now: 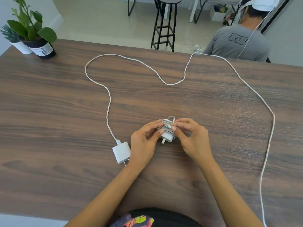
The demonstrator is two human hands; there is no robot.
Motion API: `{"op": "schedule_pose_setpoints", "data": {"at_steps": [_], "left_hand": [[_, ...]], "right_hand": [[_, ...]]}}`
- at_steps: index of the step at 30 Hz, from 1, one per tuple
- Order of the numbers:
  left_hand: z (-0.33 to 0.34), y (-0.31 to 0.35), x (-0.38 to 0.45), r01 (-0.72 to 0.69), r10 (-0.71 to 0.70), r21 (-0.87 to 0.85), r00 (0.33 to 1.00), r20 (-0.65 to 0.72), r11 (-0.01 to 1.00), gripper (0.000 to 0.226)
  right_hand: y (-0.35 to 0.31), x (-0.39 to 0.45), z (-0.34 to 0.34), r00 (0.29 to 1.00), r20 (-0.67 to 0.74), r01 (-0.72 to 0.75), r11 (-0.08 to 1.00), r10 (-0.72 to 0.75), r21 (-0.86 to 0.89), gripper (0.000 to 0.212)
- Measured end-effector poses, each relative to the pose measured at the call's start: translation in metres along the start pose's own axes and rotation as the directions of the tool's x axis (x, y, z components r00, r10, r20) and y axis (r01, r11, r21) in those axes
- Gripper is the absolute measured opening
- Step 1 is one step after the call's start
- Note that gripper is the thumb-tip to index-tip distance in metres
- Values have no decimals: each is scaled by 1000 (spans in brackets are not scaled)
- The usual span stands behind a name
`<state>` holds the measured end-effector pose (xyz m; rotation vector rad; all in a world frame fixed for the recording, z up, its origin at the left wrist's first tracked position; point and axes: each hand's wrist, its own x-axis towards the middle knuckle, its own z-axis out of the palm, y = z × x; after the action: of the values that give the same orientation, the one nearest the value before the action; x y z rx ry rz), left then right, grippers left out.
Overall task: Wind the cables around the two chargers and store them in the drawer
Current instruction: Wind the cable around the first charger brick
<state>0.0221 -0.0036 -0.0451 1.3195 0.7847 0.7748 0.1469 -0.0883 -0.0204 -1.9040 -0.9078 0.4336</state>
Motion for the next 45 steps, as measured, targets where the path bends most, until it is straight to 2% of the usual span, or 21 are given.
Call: {"op": "schedule_pose_setpoints", "data": {"at_steps": [5,9,14,23,32,37,40,45], "left_hand": [[-1,1,1,-10,10,17,1000,25,1000,21],[-1,2,1,-27,25,45,999,46,999,19],[-2,4,2,-51,45,75,997,70,996,18],[-1,2,1,-36,34,76,999,30,996,21],[-1,1,-1,-55,53,101,998,26,993,23],[2,-1,-4,-44,41,82,998,40,996,27],[5,2,-5,5,-6,46,1000,15,999,31],[6,7,-3,-46,47,88,999,-9,995,19]], "right_hand": [[0,3,-2,999,51,-2,1000,3,-17,10],[0,3,-1,1000,24,9,1000,-8,-30,8],[-2,5,-3,998,10,58,986,-57,-158,6],[-9,0,3,980,17,191,908,-200,-372,7],[1,-2,12,991,-71,103,985,-114,-142,7],[-2,-10,15,992,-129,20,997,-11,73,22],[-2,-10,14,990,-135,-12,993,28,115,21],[2,-15,9,994,-113,16,996,-5,93,20]]}}
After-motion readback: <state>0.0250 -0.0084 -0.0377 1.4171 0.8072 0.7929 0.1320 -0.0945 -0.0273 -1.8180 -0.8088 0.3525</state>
